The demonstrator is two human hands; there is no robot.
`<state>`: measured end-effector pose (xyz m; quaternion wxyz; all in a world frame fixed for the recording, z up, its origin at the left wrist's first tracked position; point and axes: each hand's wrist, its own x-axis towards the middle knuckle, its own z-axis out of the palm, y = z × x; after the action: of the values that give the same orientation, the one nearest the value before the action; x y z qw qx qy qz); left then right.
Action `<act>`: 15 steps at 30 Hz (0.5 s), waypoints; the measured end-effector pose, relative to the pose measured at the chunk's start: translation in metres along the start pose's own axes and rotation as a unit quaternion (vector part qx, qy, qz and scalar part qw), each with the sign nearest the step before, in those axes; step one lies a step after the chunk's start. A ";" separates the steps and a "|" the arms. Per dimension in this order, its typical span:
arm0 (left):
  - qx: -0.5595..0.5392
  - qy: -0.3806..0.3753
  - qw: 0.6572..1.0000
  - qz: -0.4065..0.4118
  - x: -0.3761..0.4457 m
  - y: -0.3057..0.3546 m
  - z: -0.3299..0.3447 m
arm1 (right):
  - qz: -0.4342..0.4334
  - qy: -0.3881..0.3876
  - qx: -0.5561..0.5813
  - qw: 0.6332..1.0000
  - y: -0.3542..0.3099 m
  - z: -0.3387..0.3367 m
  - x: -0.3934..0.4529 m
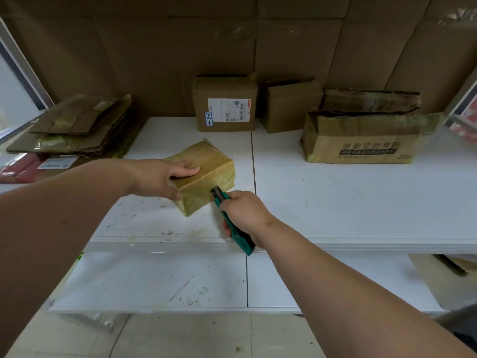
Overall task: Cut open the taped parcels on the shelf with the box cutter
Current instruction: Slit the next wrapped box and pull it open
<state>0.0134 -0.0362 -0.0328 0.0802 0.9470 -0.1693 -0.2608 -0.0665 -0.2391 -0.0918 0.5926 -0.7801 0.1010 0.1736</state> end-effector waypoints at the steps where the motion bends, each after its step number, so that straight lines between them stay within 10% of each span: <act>1: 0.030 0.007 1.000 0.006 0.002 -0.002 0.000 | -0.007 -0.003 0.000 1.000 0.001 0.000 -0.001; 8: 0.153 0.128 0.980 0.021 0.006 -0.003 0.012 | -0.020 -0.036 -0.025 0.999 0.002 -0.005 -0.006; 15: 0.029 0.160 0.985 0.055 0.011 0.004 0.022 | -0.035 -0.039 -0.051 0.997 0.006 -0.008 -0.010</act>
<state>0.0101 -0.0458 -0.0556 0.0928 0.9678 -0.2134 -0.0961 -0.0769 -0.2487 -0.0915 0.5612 -0.8051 0.0417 0.1875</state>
